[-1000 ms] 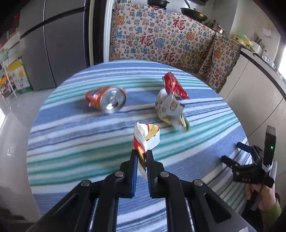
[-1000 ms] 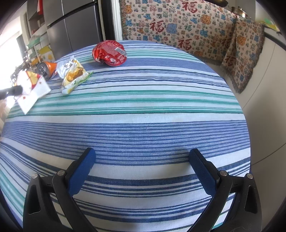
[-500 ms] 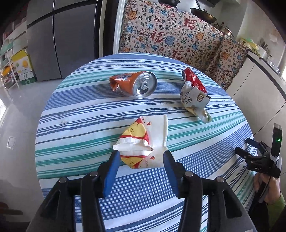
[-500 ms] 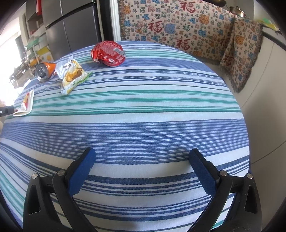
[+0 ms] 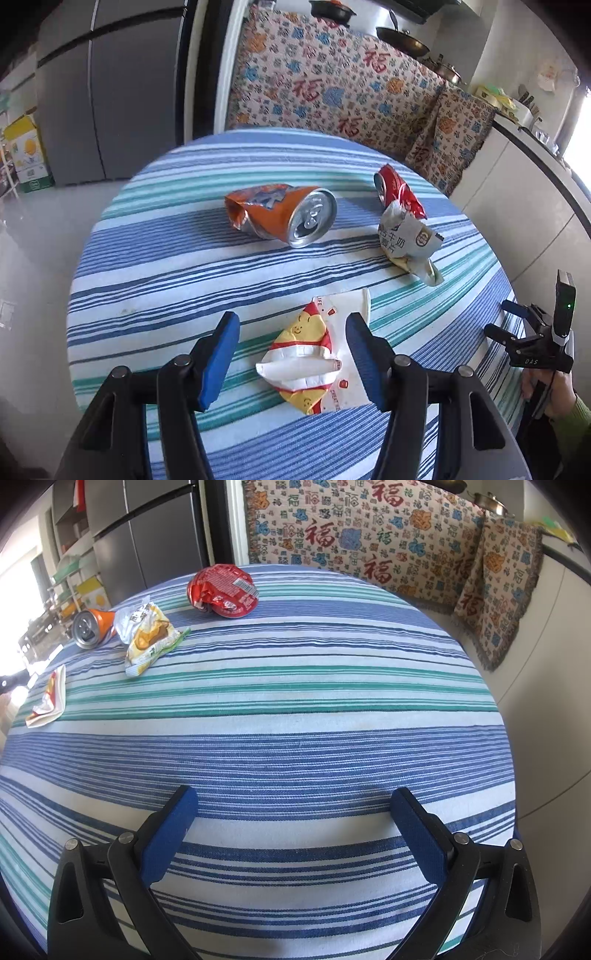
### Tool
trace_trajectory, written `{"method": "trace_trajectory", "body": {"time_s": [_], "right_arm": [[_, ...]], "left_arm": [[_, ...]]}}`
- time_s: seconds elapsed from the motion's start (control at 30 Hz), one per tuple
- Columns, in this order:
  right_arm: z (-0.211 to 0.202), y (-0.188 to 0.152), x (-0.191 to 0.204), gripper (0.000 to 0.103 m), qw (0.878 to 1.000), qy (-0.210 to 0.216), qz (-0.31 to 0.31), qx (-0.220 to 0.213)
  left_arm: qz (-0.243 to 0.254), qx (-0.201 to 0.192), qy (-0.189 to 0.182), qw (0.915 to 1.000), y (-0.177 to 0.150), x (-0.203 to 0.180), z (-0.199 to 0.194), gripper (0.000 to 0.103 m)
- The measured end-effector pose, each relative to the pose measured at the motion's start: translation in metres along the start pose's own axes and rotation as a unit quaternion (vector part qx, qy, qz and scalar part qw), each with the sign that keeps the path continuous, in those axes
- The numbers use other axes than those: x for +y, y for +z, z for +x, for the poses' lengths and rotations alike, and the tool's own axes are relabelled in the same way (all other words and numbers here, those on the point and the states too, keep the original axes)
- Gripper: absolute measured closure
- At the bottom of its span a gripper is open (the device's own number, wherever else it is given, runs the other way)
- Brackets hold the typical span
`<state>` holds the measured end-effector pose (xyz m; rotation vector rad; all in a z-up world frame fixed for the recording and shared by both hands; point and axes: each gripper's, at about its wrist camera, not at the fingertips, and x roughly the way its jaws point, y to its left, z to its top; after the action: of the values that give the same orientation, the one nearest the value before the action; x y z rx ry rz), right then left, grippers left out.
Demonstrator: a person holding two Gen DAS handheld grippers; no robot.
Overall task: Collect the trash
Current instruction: 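Grasp the white-and-red chip bag with the left tool while the right tool grasps the silver chip bag, then carry both chip bags over the blue wastebasket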
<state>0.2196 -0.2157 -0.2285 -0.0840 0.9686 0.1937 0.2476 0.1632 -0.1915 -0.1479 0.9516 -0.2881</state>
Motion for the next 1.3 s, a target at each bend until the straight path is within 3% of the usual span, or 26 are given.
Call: {"method": "trace_trajectory", "body": {"time_s": [0.07,0.2,0.27,0.37,0.4,0.53,0.67,0.83,0.87,0.9,1.1,1.3], "right_arm": [[0.000,0.000,0.000,0.000,1.000,-0.001,0.001,0.000],[0.001,-0.001,0.000,0.000,1.000,-0.003,0.001,-0.001],[0.001,0.001,0.000,0.000,1.000,-0.003,0.001,0.002],[0.000,0.015,0.009,0.001,1.000,0.016,0.014,0.002],[0.000,0.022,0.017,0.001,0.999,0.030,0.013,-0.001],[0.005,0.062,0.078,0.001,0.996,0.063,-0.056,-0.004],[0.023,0.098,0.135,0.002,0.991,0.038,-0.128,-0.016],[0.055,0.122,0.151,0.036,0.991,0.051,-0.122,0.016],[0.061,0.122,0.149,0.067,0.991,0.054,-0.121,0.027],[0.062,0.120,0.145,0.083,0.991,0.057,-0.116,0.034],[0.022,0.102,0.110,0.085,0.992,0.094,-0.078,0.012],[-0.023,0.072,0.072,0.085,0.993,0.108,-0.056,0.005]], "left_arm": [[0.011,0.021,-0.016,0.9996,0.001,0.000,0.014,0.042],[0.046,0.023,-0.031,0.9982,-0.013,-0.012,0.015,0.045],[0.061,0.024,-0.034,0.9973,-0.025,-0.019,0.011,0.066],[0.055,0.014,-0.019,0.9982,-0.037,-0.022,0.004,0.076],[0.047,0.018,-0.021,0.9985,-0.039,-0.021,0.003,0.086],[0.017,0.011,-0.018,0.9996,-0.048,-0.020,-0.002,0.089],[-0.011,0.001,-0.015,0.9998,-0.052,-0.022,-0.009,0.091],[-0.010,-0.010,-0.005,0.9999,-0.055,-0.035,-0.016,0.095],[-0.008,-0.011,-0.003,0.9999,-0.055,-0.037,-0.016,0.095],[-0.005,-0.012,0.000,0.9999,-0.055,-0.040,-0.017,0.095],[-0.009,-0.024,-0.012,0.9996,-0.052,-0.054,-0.023,0.095],[0.016,-0.025,-0.026,0.9992,-0.050,-0.093,-0.023,0.095]]}}
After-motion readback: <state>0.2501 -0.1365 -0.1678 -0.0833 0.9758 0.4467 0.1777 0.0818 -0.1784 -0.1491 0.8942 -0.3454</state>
